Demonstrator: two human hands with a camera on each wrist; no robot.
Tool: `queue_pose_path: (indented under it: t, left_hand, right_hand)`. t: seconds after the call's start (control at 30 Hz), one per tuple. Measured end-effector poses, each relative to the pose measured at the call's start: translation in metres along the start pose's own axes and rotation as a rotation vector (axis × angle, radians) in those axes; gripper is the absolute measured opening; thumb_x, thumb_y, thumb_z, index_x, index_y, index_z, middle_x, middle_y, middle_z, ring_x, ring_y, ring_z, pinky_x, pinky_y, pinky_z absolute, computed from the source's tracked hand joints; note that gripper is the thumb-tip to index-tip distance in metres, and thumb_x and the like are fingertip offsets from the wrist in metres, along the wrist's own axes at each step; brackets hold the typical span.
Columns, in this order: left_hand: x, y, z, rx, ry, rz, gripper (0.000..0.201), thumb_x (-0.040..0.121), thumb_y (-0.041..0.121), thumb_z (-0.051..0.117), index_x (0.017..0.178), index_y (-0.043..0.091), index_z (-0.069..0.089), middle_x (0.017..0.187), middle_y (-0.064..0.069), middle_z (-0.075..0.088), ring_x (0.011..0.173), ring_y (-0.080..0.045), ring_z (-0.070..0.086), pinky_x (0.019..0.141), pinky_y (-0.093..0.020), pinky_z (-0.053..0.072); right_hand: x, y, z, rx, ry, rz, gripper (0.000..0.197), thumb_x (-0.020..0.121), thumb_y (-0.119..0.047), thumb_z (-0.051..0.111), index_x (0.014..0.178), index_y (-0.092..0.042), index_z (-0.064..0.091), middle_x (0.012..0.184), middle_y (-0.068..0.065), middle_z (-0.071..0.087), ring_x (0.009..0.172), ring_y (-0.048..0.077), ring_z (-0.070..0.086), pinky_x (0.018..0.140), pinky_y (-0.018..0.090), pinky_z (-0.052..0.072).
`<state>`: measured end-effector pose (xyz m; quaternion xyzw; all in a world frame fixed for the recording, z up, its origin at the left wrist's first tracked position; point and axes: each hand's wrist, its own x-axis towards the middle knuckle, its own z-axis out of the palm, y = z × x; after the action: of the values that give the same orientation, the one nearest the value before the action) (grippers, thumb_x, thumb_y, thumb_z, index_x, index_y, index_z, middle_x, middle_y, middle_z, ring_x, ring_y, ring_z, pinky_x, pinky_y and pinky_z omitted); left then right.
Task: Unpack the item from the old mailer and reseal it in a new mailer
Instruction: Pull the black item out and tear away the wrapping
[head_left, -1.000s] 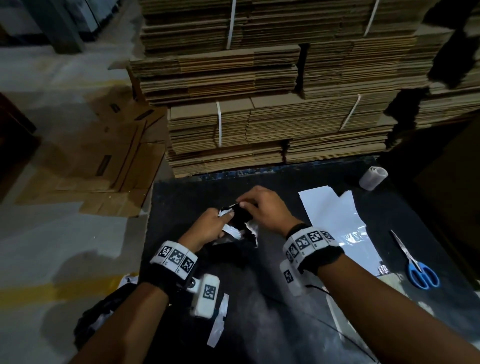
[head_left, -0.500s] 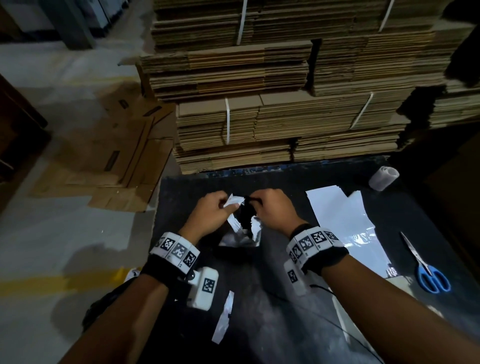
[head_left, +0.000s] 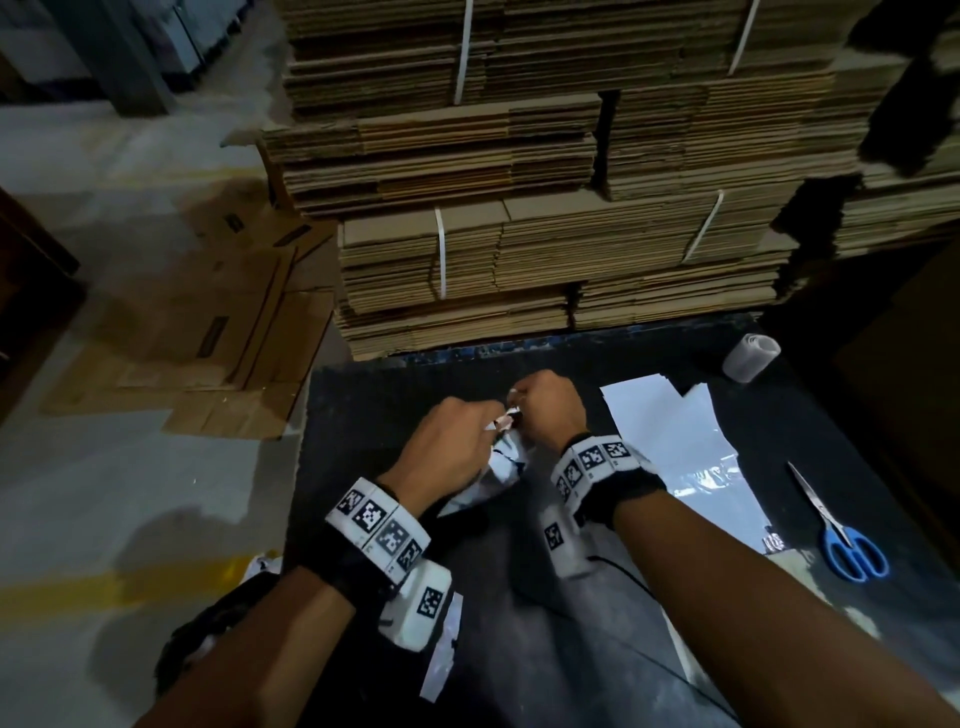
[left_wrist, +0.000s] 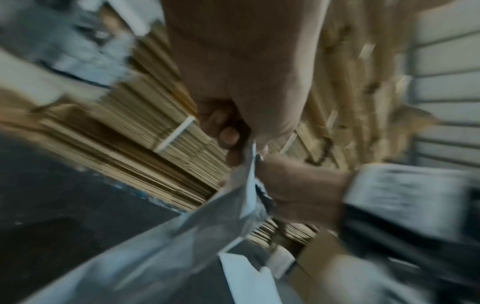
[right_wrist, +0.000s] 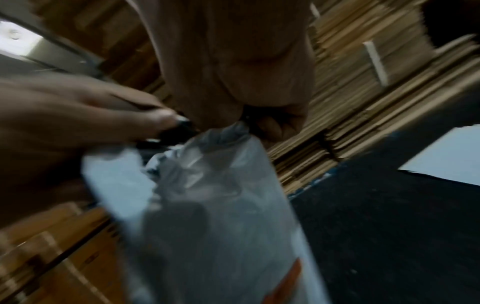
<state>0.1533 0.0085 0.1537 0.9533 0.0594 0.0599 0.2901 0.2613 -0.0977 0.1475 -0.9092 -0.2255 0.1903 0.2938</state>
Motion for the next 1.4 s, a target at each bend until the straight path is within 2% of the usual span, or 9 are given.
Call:
queue_pose_path:
  t: [0.2, 0.33, 0.4, 0.5, 0.77, 0.9, 1.1, 1.27, 1.4]
  left_hand:
    - [0.0, -0.017, 0.005, -0.194, 0.148, -0.21, 0.021, 0.094, 0.012, 0.054, 0.074, 0.018, 0.057, 0.067, 0.002, 0.057, 0.066, -0.016, 0.057, 0.058, -0.027, 0.037]
    - [0.004, -0.023, 0.004, -0.295, 0.179, -0.289, 0.021, 0.096, 0.017, 0.053, 0.077, 0.015, 0.059, 0.07, 0.002, 0.058, 0.07, -0.015, 0.055, 0.062, -0.028, 0.038]
    - [0.007, -0.025, 0.007, -0.301, 0.19, -0.31, 0.021, 0.096, 0.017, 0.054, 0.077, 0.013, 0.059, 0.069, 0.003, 0.057, 0.07, -0.017, 0.055, 0.062, -0.028, 0.038]
    - [0.008, -0.023, 0.012, -0.383, 0.177, -0.313, 0.02, 0.095, 0.016, 0.054, 0.08, 0.007, 0.062, 0.069, -0.004, 0.06, 0.063, -0.019, 0.056, 0.062, -0.032, 0.047]
    - [-0.003, -0.018, 0.02, -0.386, 0.233, -0.207, 0.014, 0.092, 0.008, 0.056, 0.083, 0.009, 0.066, 0.073, -0.001, 0.065, 0.067, -0.01, 0.058, 0.062, -0.02, 0.042]
    - [-0.012, -0.013, 0.026, -0.434, 0.196, -0.169, 0.017, 0.087, -0.002, 0.056, 0.084, 0.008, 0.069, 0.076, 0.001, 0.067, 0.067, 0.008, 0.058, 0.063, -0.01, 0.043]
    - [-0.021, -0.016, 0.033, -0.584, 0.25, -0.217, 0.02, 0.089, 0.0, 0.054, 0.082, 0.011, 0.07, 0.076, 0.002, 0.068, 0.071, -0.005, 0.061, 0.068, -0.022, 0.048]
    - [-0.02, -0.022, 0.024, -0.735, 0.351, -0.343, 0.022, 0.094, 0.009, 0.054, 0.074, 0.01, 0.063, 0.057, 0.0, 0.057, 0.047, -0.005, 0.049, 0.054, -0.023, 0.042]
    - [-0.015, -0.041, 0.015, -0.663, 0.284, -0.452, 0.018, 0.085, 0.027, 0.07, 0.085, 0.012, 0.06, 0.071, -0.001, 0.063, 0.062, -0.01, 0.058, 0.061, -0.029, 0.047]
  right_hand:
    - [0.002, 0.011, -0.014, 0.214, -0.175, -0.109, 0.013, 0.087, -0.019, 0.065, 0.087, -0.012, 0.075, 0.07, -0.005, 0.066, 0.067, 0.008, 0.059, 0.063, 0.023, 0.044]
    - [-0.009, 0.005, -0.011, 0.103, -0.234, -0.196, 0.018, 0.081, -0.027, 0.072, 0.067, -0.02, 0.064, 0.064, -0.005, 0.062, 0.065, 0.008, 0.06, 0.062, 0.023, 0.045]
    - [-0.013, 0.002, -0.005, -0.012, -0.163, -0.209, 0.022, 0.081, -0.012, 0.064, 0.061, -0.021, 0.058, 0.067, 0.002, 0.064, 0.072, 0.019, 0.063, 0.062, 0.026, 0.046]
    - [-0.014, 0.002, 0.001, -0.032, -0.012, -0.141, 0.022, 0.077, -0.004, 0.055, 0.084, -0.014, 0.073, 0.086, 0.013, 0.073, 0.086, 0.032, 0.065, 0.071, 0.032, 0.052]
    - [-0.008, -0.002, 0.019, 0.082, 0.052, 0.007, 0.022, 0.08, -0.005, 0.054, 0.085, -0.009, 0.075, 0.086, 0.013, 0.073, 0.086, 0.03, 0.066, 0.074, 0.034, 0.054]
    - [-0.004, 0.004, 0.027, 0.163, 0.085, 0.087, 0.02, 0.079, -0.007, 0.059, 0.084, -0.014, 0.078, 0.09, 0.01, 0.075, 0.088, 0.025, 0.068, 0.074, 0.026, 0.053]
    - [0.002, 0.013, 0.033, 0.183, 0.05, 0.134, 0.017, 0.082, -0.008, 0.061, 0.085, -0.011, 0.078, 0.089, 0.011, 0.075, 0.088, 0.025, 0.07, 0.076, 0.029, 0.055]
    - [-0.005, 0.021, 0.036, 0.164, 0.002, -0.001, 0.014, 0.081, -0.006, 0.064, 0.082, -0.014, 0.076, 0.078, 0.002, 0.072, 0.075, 0.009, 0.063, 0.065, 0.017, 0.04]
    - [-0.019, 0.021, 0.031, 0.199, -0.136, -0.193, 0.004, 0.079, -0.013, 0.074, 0.08, -0.017, 0.072, 0.07, -0.006, 0.066, 0.067, 0.005, 0.06, 0.061, 0.018, 0.044]
